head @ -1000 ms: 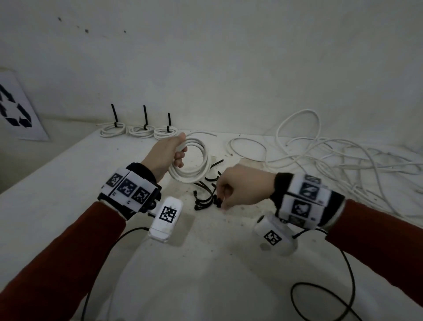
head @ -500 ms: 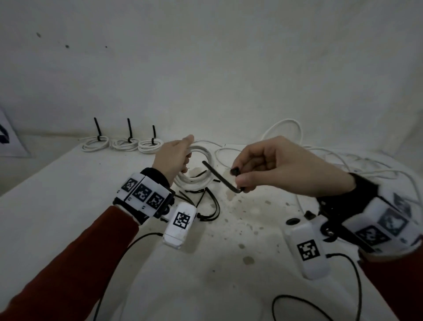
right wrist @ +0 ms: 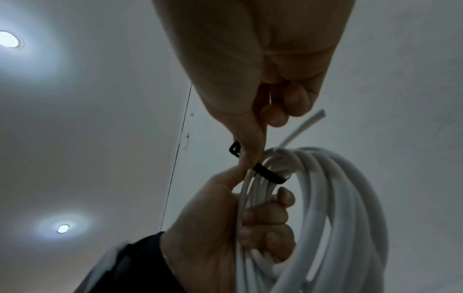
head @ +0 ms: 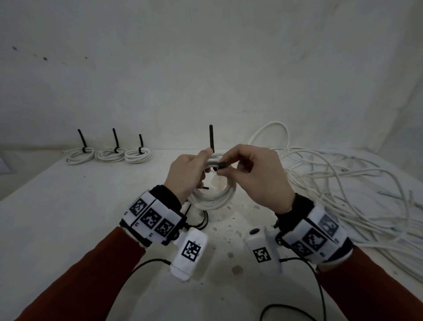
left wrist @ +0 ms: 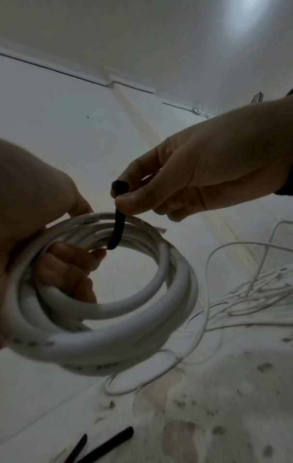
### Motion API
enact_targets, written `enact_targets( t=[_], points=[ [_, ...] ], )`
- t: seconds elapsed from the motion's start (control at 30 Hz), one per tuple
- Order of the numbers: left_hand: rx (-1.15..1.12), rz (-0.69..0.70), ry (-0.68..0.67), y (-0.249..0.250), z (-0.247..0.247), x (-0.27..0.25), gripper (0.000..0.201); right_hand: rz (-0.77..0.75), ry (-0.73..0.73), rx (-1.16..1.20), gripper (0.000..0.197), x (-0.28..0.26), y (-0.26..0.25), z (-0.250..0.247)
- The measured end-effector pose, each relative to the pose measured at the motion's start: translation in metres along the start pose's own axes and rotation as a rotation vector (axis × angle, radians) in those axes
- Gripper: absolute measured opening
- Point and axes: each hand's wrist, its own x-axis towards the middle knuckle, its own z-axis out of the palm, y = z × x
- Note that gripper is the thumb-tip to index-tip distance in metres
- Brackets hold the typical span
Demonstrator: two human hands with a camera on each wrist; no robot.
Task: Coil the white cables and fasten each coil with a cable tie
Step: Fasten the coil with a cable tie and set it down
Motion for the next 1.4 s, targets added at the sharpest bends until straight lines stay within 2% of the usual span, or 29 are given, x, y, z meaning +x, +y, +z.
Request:
enact_targets(
  t=[0.1,0.17,0.27,0.4,0.53,0.63,0.77,0.87,0.93,1.0,1.1,1.17,1.23,1.33,1.4],
  points=[
    [0.052,-0.014,-0.039,-0.007,0.000,-0.001,0.050,-0.103,0.059,-0.059,0.017,0.001,0.008,0.003],
    [0.045,-0.009,-0.064,-0.010,-0.001,-0.002,0.045,-0.105,0.050,-0.099,0.018,0.004,0.015,0.003],
    [0.011,0.050,-0.104,-0.010,0.000,-0.004,0.039,-0.011,0.023,-0.039,0.018,0.013,0.022,-0.001],
    [0.031,0.156,-0.226,-0.004,0.000,-0.005,0.046,0.148,-0.052,0.310,0.015,0.022,0.019,-0.011],
    [0.171,0.260,-0.242,0.004,0.001,0.000,0.043,0.221,-0.047,0.245,0.006,0.029,0.015,-0.017],
    [0.084,0.234,-0.285,0.004,0.006,0.003,0.034,0.249,-0.016,0.219,0.005,0.034,0.016,-0.019],
    [-0.024,0.171,-0.308,-0.004,0.007,0.005,0.033,0.310,-0.039,0.259,0.011,0.033,0.015,-0.015],
    [-0.146,0.105,-0.351,-0.003,0.005,0.001,0.029,0.483,0.022,0.479,0.020,0.036,0.016,-0.015],
    [-0.176,0.083,-0.388,-0.001,0.004,-0.001,0.033,0.623,0.066,0.606,0.023,0.040,0.020,-0.020],
    [-0.183,0.064,-0.419,0.001,0.003,-0.003,0.036,0.664,0.035,0.654,0.031,0.040,0.025,-0.022],
    [-0.207,0.029,-0.447,0.004,0.006,-0.006,0.035,0.610,0.028,0.673,0.036,0.037,0.030,-0.017],
    [-0.240,0.010,-0.445,0.002,0.007,-0.006,0.045,0.535,0.065,0.670,0.030,0.036,0.030,-0.015],
    [-0.303,-0.030,-0.430,0.000,0.008,-0.005,0.047,0.430,0.095,0.615,0.020,0.035,0.031,-0.014],
    [-0.439,-0.110,-0.382,0.001,0.006,-0.003,0.050,0.290,0.086,0.502,0.014,0.034,0.030,-0.016],
    [-0.442,-0.109,-0.370,0.003,0.005,-0.002,0.044,0.211,0.067,0.400,0.013,0.033,0.029,-0.017]
  ],
)
